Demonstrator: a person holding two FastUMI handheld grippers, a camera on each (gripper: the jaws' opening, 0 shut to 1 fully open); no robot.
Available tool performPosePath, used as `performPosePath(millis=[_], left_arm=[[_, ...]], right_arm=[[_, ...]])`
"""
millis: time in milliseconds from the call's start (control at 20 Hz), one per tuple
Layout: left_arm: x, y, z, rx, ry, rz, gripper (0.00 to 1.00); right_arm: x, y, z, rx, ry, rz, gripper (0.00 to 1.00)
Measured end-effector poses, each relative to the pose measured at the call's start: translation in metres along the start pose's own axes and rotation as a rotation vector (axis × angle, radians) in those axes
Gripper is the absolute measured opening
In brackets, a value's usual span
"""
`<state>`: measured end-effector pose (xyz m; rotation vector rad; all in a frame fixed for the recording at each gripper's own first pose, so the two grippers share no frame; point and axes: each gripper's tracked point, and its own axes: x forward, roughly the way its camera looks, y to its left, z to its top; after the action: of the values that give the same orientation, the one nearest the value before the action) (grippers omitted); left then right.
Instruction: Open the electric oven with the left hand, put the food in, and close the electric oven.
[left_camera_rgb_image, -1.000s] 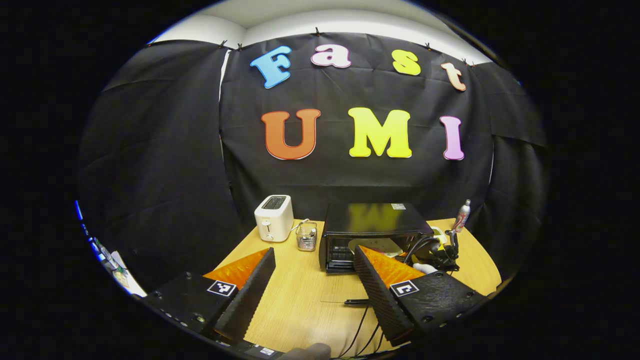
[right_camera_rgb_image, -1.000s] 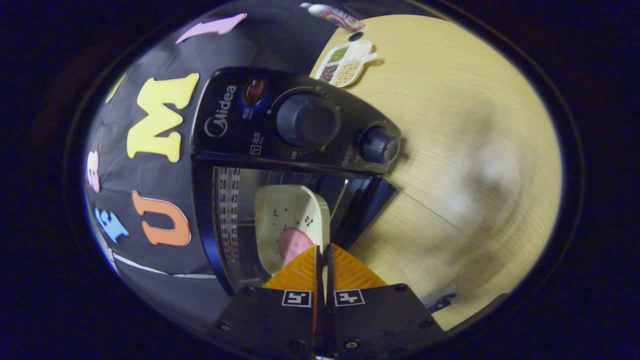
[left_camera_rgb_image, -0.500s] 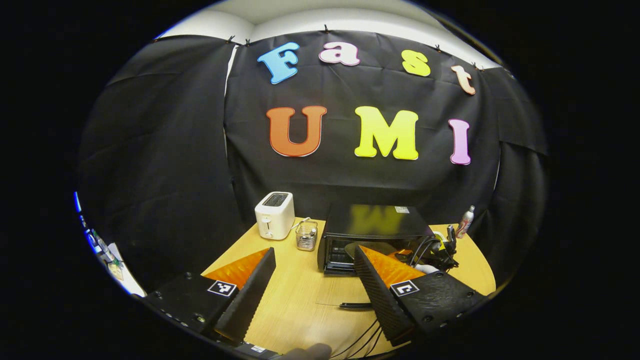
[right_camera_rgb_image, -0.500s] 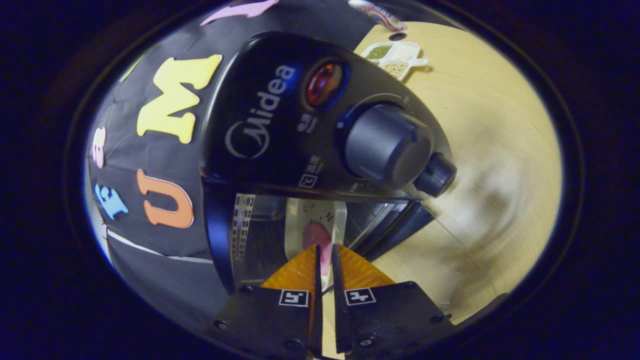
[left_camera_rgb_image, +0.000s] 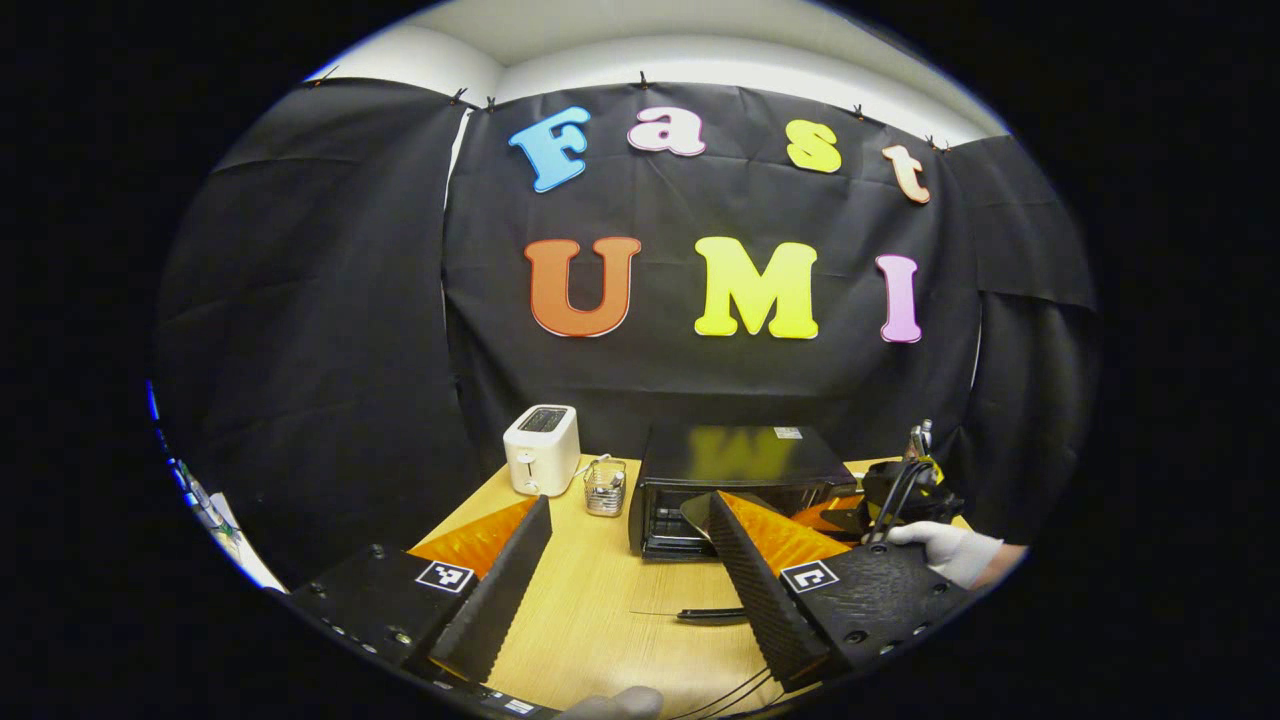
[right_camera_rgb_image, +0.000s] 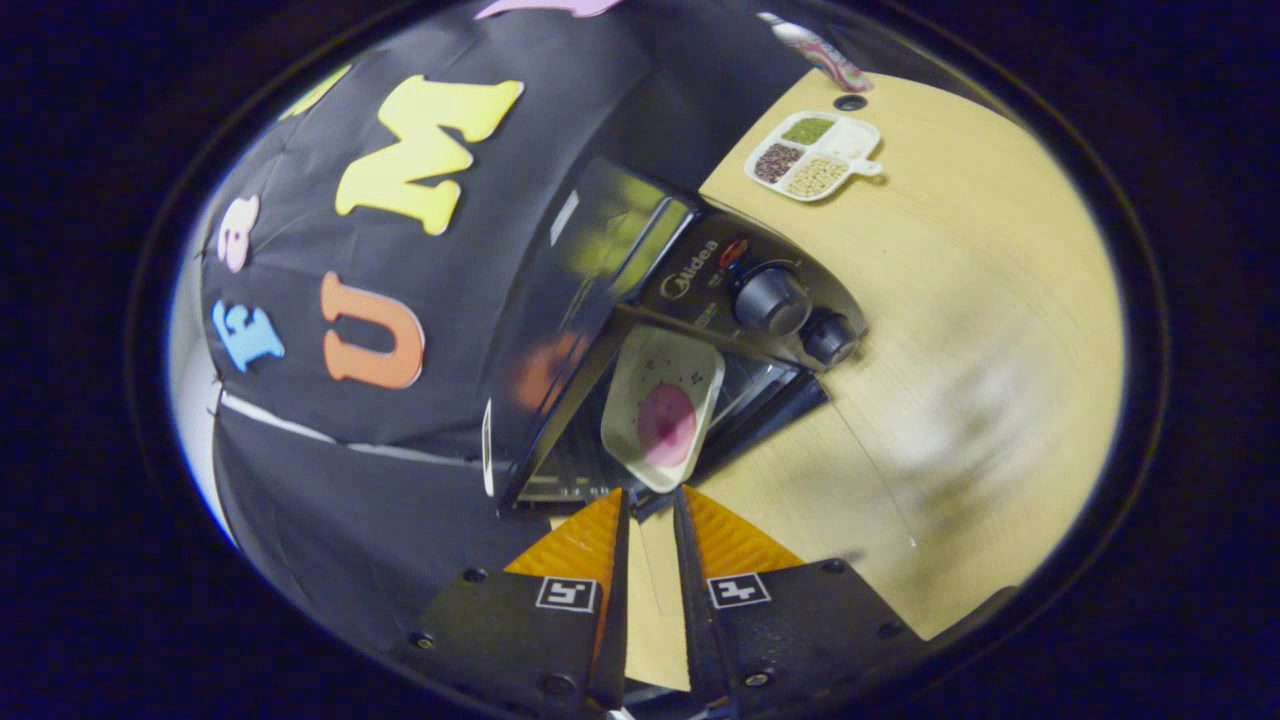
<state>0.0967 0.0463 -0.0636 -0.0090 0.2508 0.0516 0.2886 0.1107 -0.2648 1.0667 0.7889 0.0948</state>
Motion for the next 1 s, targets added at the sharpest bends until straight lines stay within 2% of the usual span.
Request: performPosePath(millis=[200,250,300,400,450,500,550,600,750,800,900,1000], left_arm=[[-0.009,0.000,-0.009,-0.011,-0.041,-0.047,0.96],[-0.012,0.001,-0.014,-0.011,-0.046,-0.058,0.85],[-0.014,0.001,-0.019,-0.013,-0.045,-0.066,0.95],[-0.016,-0.001,-0.028,-0.028,-0.042,-0.087,0.95],[-0.017,-0.001,-0.036,-0.033,-0.040,-0.095,0.95],[-0.019,-0.002,-0.043,-0.031,-0.033,-0.103,0.96],[-0.018,-0.003,-0.050,-0.030,-0.033,-0.107,0.95],[-0.018,-0.005,-0.057,-0.028,-0.024,-0.111,0.95],[-0.015,-0.012,-0.088,-0.021,0.017,-0.123,0.95],[-0.013,-0.015,-0.099,-0.015,0.027,-0.130,0.96],[-0.008,-0.025,-0.122,0.004,0.062,-0.140,0.95],[-0.002,-0.035,-0.148,0.009,0.104,-0.162,0.96]], right_arm=[[-0.070,-0.020,0.001,-0.207,-0.107,-0.073,0.28],[-0.085,-0.031,0.007,-0.273,-0.166,-0.120,0.27],[-0.103,-0.036,0.011,-0.321,-0.201,-0.132,0.27],[-0.134,-0.043,0.009,-0.391,-0.254,-0.156,0.27],[-0.152,-0.049,0.010,-0.420,-0.286,-0.173,0.22],[-0.169,-0.054,0.010,-0.456,-0.312,-0.193,0.30],[-0.178,-0.061,0.009,-0.495,-0.338,-0.215,0.34],[-0.193,-0.067,0.009,-0.540,-0.368,-0.239,0.44],[-0.230,-0.075,0.006,-0.671,-0.439,-0.292,0.61],[-0.240,-0.077,0.004,-0.708,-0.456,-0.310,0.76],[-0.257,-0.081,0.002,-0.774,-0.492,-0.354,0.93],[-0.270,-0.082,-0.003,-0.827,-0.507,-0.379,0.97]])
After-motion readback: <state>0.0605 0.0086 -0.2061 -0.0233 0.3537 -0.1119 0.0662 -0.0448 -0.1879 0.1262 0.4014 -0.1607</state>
